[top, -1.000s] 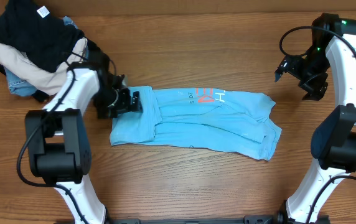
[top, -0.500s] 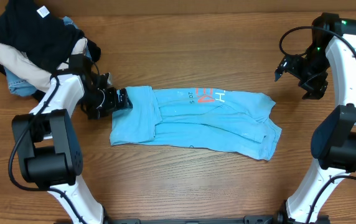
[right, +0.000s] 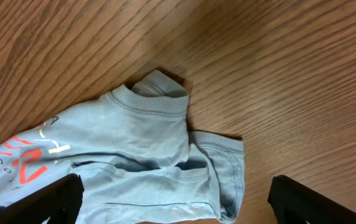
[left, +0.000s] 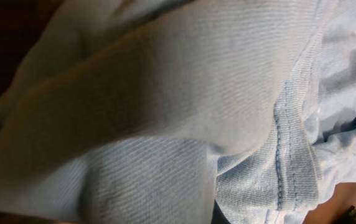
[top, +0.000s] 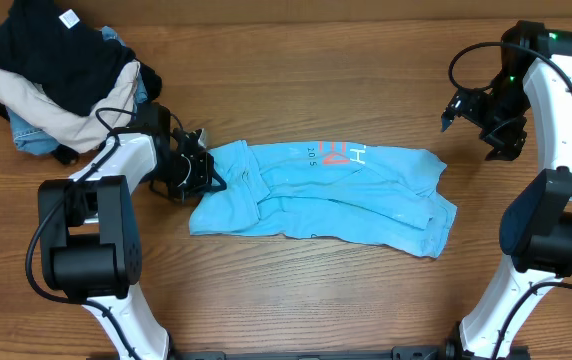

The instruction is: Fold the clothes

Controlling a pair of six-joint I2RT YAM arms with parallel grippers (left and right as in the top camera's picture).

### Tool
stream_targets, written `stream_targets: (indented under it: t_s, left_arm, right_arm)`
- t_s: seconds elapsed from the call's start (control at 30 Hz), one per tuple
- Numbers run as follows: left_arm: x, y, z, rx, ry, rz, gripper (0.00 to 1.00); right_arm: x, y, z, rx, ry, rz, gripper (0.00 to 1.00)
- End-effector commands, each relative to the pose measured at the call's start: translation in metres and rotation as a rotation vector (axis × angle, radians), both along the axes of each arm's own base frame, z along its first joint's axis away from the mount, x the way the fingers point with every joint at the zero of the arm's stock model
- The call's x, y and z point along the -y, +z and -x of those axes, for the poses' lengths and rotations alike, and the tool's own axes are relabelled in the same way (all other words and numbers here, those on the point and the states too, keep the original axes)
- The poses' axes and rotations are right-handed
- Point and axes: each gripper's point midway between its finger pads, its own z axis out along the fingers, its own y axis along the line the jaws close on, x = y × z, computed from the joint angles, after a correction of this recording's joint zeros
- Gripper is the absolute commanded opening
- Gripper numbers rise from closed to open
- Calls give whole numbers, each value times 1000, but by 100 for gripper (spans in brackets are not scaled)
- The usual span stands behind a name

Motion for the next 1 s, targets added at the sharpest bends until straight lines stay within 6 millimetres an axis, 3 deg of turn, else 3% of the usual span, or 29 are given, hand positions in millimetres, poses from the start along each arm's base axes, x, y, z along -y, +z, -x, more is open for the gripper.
stream_targets:
  t_s: [0.0,0.1,0.17,0.23,0.3,0.33,0.43,0.7,0.8,0.9,0.97]
  left_arm:
    - [-40,-15,11,-118,27,-214,4]
    - [-76,16,-4,-150,87,-396,4]
    - [-109,59,-19,-153,170,-568,4]
    - [-122,96,-30,-116,187,-640,4]
    - [-122,129,-40,-72,194,-650,4]
    - [-119,135,-41,-64,189,-650,4]
    - [-95,138,-38,-61,123,-655,4]
    - [-59,140,-35,-15,-16,-779,4]
    - [-62,137,-32,-26,-27,-820,4]
    - [-88,134,-27,-52,41,-974,4]
    - [-94,132,-26,-55,63,-1010,4]
  right_arm:
    - [0,9,0,29,4,-1,100]
    - [0,9,0,29,4,-1,100]
    - [0,9,0,28,4,-1,100]
    - [0,9,-1,32,4,-1,100]
    - [0,9,-1,33,4,-1,100]
    - [0,9,-1,33,4,-1,100]
    - [-1,9,-1,33,6,-1,100]
    - [-4,9,0,24,13,-2,100]
    - [-6,9,2,16,17,-4,100]
    - [-6,9,3,12,18,-5,100]
    - [-7,9,3,14,19,-4,100]
